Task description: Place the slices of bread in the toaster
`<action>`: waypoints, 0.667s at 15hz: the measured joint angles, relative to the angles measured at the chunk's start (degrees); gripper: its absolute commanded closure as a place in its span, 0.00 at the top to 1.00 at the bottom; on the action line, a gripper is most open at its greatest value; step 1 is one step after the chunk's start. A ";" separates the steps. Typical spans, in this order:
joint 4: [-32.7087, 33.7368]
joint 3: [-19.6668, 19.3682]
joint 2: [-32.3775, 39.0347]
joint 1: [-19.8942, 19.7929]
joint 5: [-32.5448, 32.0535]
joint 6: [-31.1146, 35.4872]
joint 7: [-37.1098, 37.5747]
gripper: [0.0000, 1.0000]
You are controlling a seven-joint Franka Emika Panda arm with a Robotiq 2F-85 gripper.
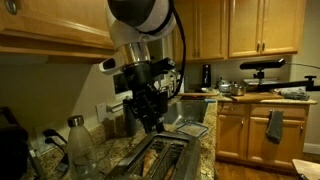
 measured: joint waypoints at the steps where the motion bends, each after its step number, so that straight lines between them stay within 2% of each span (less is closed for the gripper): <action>1: 0.29 -0.02 0.06 -0.03 0.00 0.01 0.15 0.83; 3: 0.79 -0.13 0.06 -0.11 0.00 0.01 0.60 0.96; 4: 0.98 -0.22 0.06 -0.18 0.00 0.01 0.79 0.78; 7: 1.36 -0.49 0.06 -0.35 0.01 0.00 1.06 0.96; 10: 1.43 -0.51 0.06 -0.35 0.01 0.00 1.20 0.96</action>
